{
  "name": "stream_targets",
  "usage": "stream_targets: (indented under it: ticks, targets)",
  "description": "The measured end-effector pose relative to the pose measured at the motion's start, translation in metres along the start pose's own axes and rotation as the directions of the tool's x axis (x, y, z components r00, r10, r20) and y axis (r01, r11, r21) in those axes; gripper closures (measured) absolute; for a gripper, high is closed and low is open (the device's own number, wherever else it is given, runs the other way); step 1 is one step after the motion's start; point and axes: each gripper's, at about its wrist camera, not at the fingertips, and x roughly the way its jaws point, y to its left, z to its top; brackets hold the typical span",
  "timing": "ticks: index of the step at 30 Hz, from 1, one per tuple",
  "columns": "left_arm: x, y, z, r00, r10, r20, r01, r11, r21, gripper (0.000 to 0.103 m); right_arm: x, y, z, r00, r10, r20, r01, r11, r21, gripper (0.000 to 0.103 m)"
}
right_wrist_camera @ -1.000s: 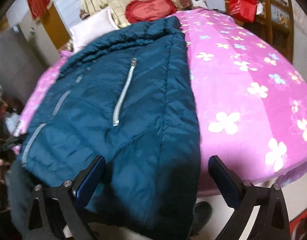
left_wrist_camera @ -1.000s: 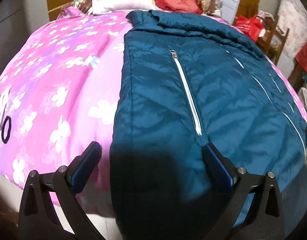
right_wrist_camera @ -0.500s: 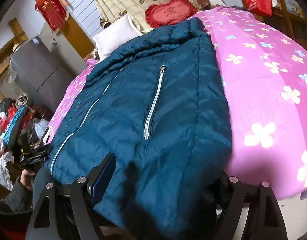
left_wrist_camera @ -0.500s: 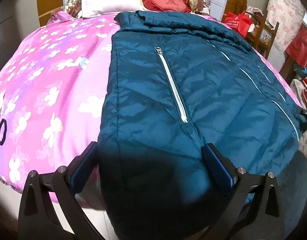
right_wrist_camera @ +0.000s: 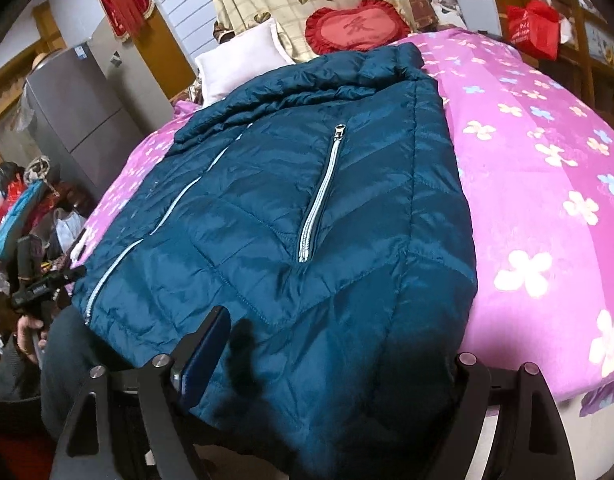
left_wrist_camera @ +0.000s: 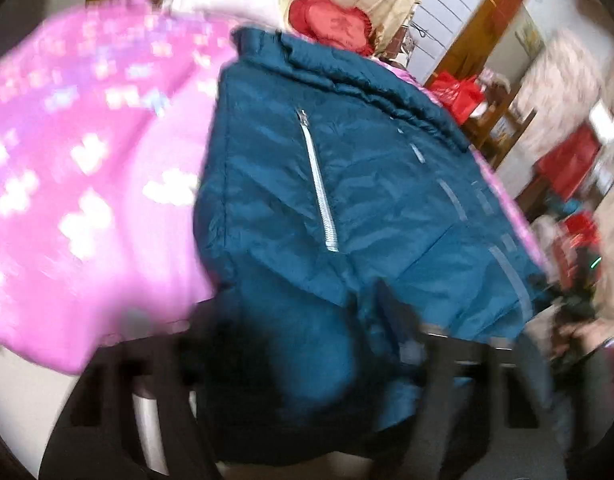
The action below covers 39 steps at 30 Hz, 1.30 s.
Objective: Fold large clothes
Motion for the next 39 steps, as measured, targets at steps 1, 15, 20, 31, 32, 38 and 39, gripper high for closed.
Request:
stream_targets:
  ticks: [1, 15, 20, 31, 32, 38, 39]
  targets:
    - [0.0, 0.001, 0.001, 1.0, -0.01, -0.006, 0.01, 1.0, -0.011, 0.043, 0.0, 0.001, 0.0, 1.0, -0.002, -0.001, 0.002, 1.0, -0.003, 0.017]
    - [0.012, -0.018, 0.008, 0.999, 0.009, -0.035, -0.006, 0.998, 0.067, 0.033, 0.005, 0.002, 0.003, 1.0, -0.026, 0.003, 0.026, 1.0, -0.013, 0.015]
    - [0.013, -0.026, 0.011, 0.999, 0.034, 0.008, -0.035, 0.996, 0.077, 0.068, 0.005, 0.003, 0.003, 0.999, -0.033, 0.006, 0.033, 0.999, -0.018, 0.016]
    - [0.018, -0.019, 0.005, 0.997, 0.071, 0.011, -0.072, 0.994, 0.082, 0.057, 0.007, 0.008, 0.001, 0.998, -0.061, 0.003, 0.061, 0.997, -0.04, 0.016]
    - [0.019, -0.021, 0.005, 0.998, 0.069, 0.01, -0.07, 0.994, 0.09, 0.055, 0.007, 0.009, 0.001, 0.998, -0.069, 0.002, 0.069, 0.997, -0.046, 0.016]
    - [0.024, -0.033, 0.001, 0.992, 0.117, 0.048, -0.123, 0.981, 0.148, 0.051, 0.007, 0.01, -0.001, 0.997, -0.082, 0.0, 0.082, 0.996, -0.045, 0.016]
    - [0.024, -0.033, 0.0, 0.992, 0.118, 0.053, -0.125, 0.981, 0.149, 0.051, 0.007, 0.011, -0.001, 0.996, -0.086, 0.001, 0.085, 0.995, -0.049, 0.016]
